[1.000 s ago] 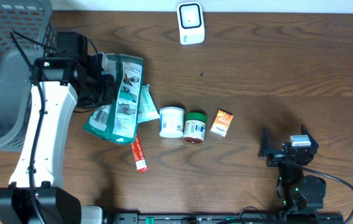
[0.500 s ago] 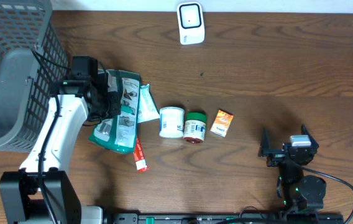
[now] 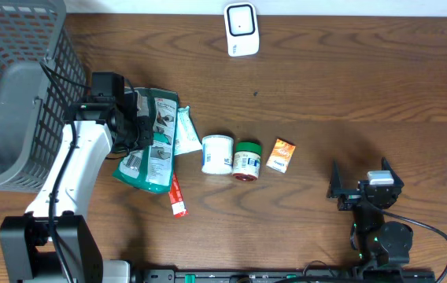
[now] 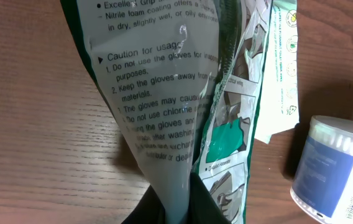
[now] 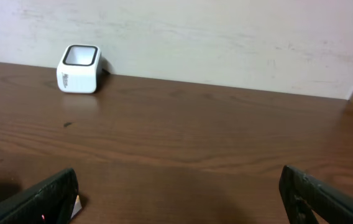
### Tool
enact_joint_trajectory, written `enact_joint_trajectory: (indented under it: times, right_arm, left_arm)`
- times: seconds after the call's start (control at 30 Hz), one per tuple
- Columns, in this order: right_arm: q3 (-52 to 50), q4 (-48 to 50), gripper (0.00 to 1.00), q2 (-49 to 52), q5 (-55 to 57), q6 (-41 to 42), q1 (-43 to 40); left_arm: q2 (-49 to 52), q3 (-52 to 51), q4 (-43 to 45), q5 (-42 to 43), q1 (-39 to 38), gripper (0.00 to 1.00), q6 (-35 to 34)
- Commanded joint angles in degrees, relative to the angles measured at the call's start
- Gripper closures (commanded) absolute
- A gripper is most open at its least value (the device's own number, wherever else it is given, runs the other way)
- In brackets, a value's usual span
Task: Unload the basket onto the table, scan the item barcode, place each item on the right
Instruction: 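Lift the glove bag out and lay it left of the white tub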
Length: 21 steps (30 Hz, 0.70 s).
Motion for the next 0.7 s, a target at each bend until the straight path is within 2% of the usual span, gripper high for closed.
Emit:
enact_joint_trajectory:
  times: [0.0, 0.23, 0.3, 0.37, 0.43, 0.53, 0.57, 0.67]
  right_arm:
    - [-0.07, -0.24, 0.01, -0.07, 0.13, -0.35, -0.79]
    - [-0.07, -0.24, 0.01, -0.07, 0.13, -0.35, -0.79]
    - [-0.07, -0.24, 0.01, -0.07, 0.13, -0.35, -0.79]
    - [-0.07, -0.24, 0.01, -0.07, 0.13, -0.35, -0.79]
    - [-0.07, -0.24, 0.01, -0.07, 0.13, -0.35, -0.79]
    - [-0.07, -0.24, 0.01, -0.07, 0.13, -0.35, -0.79]
    - [-0.07, -0.24, 0.01, -0.07, 0.13, -0.35, -0.79]
    - [-0.07, -0.24, 0.01, -0.07, 0.13, -0.35, -0.79]
  left_arm:
    - [0.02, -0.13, 0.26, -0.55, -0.09, 0.92, 0.31]
    - [0.02, -0.13, 0.48, -0.57, -0.09, 0.91, 0.31]
    - [0.02, -0.13, 0.52, -0.57, -0.07, 0.84, 0.31]
    - [0.02, -0.13, 0.68, -0.55, -0.07, 0.83, 0.31]
    - [0.02, -0.13, 0.74, -0.55, -0.07, 0.70, 0.31]
    - [0.02, -0.13, 0.74, -0.55, -0.07, 0.60, 0.31]
    - [0.02, -0.13, 0.74, -0.55, -0.07, 0.48, 0.33]
    - [-0.11, 0.70, 0.92, -0.57, -0.07, 0.31, 0.33]
